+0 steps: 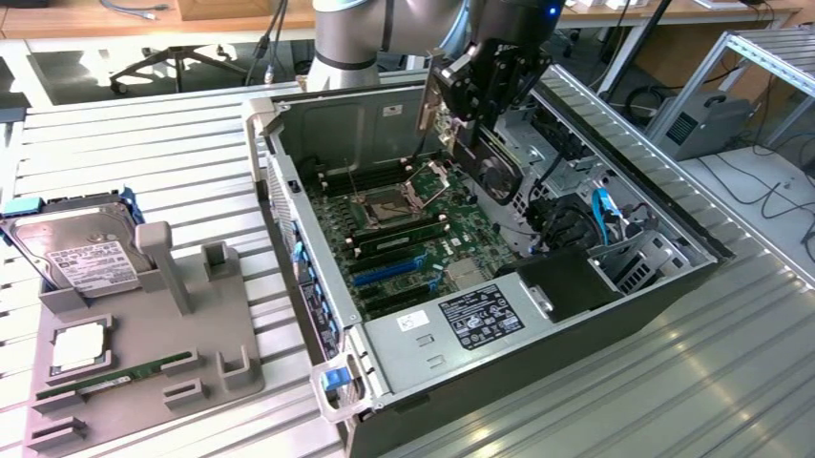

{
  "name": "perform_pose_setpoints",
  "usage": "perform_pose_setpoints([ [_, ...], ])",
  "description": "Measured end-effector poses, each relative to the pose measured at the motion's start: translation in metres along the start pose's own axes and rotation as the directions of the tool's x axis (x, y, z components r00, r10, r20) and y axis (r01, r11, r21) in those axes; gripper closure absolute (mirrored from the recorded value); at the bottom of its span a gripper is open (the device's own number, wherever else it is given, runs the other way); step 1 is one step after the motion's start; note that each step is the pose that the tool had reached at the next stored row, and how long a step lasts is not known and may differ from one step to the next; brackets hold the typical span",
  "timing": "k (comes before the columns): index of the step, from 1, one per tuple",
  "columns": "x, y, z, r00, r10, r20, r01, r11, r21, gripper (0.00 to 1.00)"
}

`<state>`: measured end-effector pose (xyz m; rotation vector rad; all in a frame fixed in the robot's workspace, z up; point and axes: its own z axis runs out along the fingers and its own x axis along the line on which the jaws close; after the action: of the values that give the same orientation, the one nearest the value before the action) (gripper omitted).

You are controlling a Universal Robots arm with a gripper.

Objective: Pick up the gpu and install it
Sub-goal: 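Insert the gpu into the slot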

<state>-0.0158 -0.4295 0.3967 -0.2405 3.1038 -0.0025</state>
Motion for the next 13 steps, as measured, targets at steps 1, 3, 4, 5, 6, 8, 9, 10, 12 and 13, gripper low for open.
perform_pose_setpoints([
  [1, 0.0, 0.0, 0.0, 1.0, -0.003, 0.0, 0.003, 1.0, -0.0001, 0.73],
  [3, 0.0, 0.0, 0.0, 1.0, -0.009, 0.0, 0.009, 1.0, -0.0003, 0.73],
  [4, 0.0, 0.0, 0.0, 0.9999, -0.012, 0.0, 0.012, 0.9999, -0.0003, 0.73],
  [5, 0.0, 0.0, 0.0, 0.9999, -0.016, 0.0, 0.016, 0.9999, -0.0004, 0.73],
  [6, 0.0, 0.0, 0.0, 0.9998, -0.019, 0.0001, 0.019, 0.9998, -0.0006, 0.73],
  [8, 0.0, 0.0, 0.0, 0.9996, -0.028, 0.0001, 0.028, 0.9996, -0.0008, 0.73],
  [9, 0.0, 0.0, 0.0, 0.9995, -0.031, 0.0001, 0.031, 0.9995, -0.0009, 0.73],
  [10, 0.0, 0.0, 0.0001, 0.9994, -0.034, 0.0001, 0.034, 0.9994, -0.001, 0.73],
  [12, 0.0, 0.0, 0.0001, 0.9991, -0.043, 0.0001, 0.043, 0.9991, -0.0012, 0.73],
  [13, 0.0, 0.0, 0.0001, 0.9989, -0.046, 0.0002, 0.046, 0.9989, -0.0013, 0.73],
])
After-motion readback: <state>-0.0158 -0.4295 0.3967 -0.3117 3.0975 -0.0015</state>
